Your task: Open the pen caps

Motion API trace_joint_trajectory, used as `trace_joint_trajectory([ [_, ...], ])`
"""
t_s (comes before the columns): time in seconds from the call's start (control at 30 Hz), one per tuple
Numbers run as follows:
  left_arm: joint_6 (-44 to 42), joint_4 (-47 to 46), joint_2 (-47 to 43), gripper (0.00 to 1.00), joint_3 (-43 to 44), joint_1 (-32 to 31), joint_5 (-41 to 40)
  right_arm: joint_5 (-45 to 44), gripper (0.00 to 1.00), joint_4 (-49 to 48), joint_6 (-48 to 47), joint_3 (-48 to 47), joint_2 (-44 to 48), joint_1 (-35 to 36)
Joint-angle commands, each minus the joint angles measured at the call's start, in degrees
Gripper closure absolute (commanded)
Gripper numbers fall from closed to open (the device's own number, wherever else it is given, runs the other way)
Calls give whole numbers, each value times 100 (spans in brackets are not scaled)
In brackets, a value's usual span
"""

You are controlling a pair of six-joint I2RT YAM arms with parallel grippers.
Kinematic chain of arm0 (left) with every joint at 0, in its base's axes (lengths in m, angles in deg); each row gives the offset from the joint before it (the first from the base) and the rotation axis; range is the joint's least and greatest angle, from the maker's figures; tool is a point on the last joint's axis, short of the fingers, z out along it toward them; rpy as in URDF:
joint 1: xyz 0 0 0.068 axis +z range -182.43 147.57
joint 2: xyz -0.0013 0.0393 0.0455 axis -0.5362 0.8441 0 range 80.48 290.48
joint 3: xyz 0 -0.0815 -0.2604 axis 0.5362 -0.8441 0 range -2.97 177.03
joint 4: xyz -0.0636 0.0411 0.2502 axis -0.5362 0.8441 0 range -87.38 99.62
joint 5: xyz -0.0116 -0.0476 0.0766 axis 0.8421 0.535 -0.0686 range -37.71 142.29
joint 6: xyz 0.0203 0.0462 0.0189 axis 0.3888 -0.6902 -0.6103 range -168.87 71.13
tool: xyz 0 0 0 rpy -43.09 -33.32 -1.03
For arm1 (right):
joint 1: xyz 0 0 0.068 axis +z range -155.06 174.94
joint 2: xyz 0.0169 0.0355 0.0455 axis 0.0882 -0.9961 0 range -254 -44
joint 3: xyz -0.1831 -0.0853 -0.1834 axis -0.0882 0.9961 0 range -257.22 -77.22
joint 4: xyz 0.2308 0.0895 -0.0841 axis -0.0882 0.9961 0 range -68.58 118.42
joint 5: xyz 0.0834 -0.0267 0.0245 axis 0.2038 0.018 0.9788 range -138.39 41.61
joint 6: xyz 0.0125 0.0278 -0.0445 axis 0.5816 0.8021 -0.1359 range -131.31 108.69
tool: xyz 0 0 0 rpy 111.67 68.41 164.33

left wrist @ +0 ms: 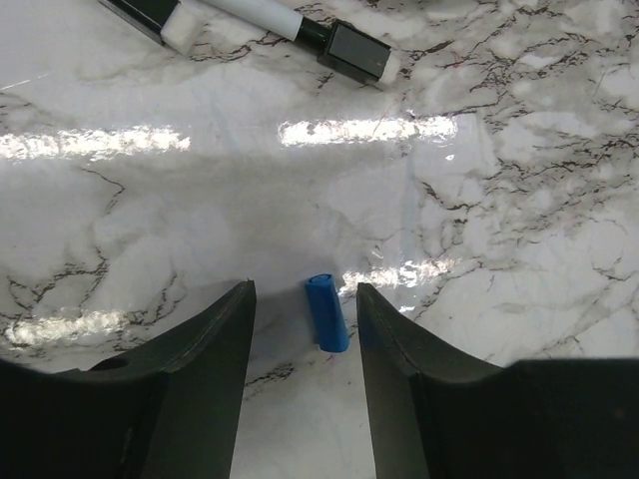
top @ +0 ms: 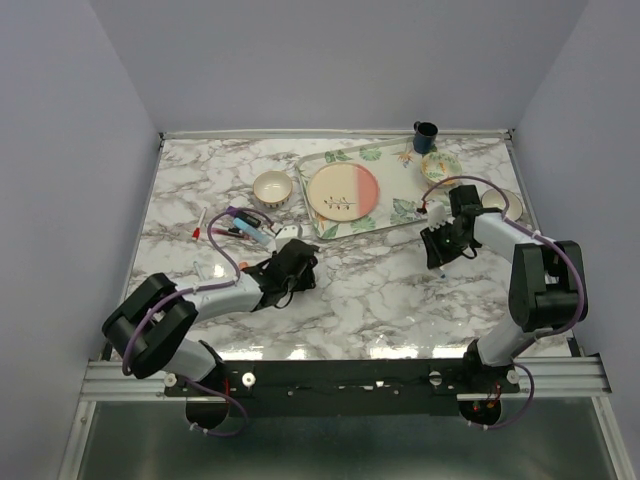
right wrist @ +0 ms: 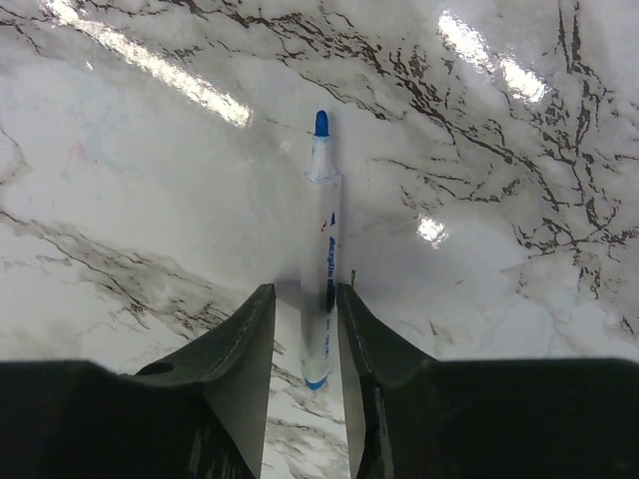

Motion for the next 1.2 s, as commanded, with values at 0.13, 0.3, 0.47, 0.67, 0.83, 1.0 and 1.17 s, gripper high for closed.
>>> trace_joint_trajectory([
  [0.13,-67,931,-816,34,-144,-7,-429,119,47,241,-221,-41,355,-120],
  [0.3,-67,1361,-1791,22,-179,-7,-605,295,43,267,-309,-6,715,-129],
  [0.47,-58,1687,-2688,11,-363,36,-684,716,42,355,-520,47,1111,-120],
  [0.67,161,2083,-3795,5,-750,283,-561,1349,42,399,-731,161,1830,-129],
  [0.83,635,2706,-4315,1,-794,309,-754,1666,41,381,-792,232,2254,-120],
  [1.0,1224,3461,-4464,1,-742,327,-1097,1798,41,451,-854,214,2359,-129],
  [1.17,1506,3911,-4613,1,-750,335,-1580,1974,41,574,-898,188,2395,-129],
])
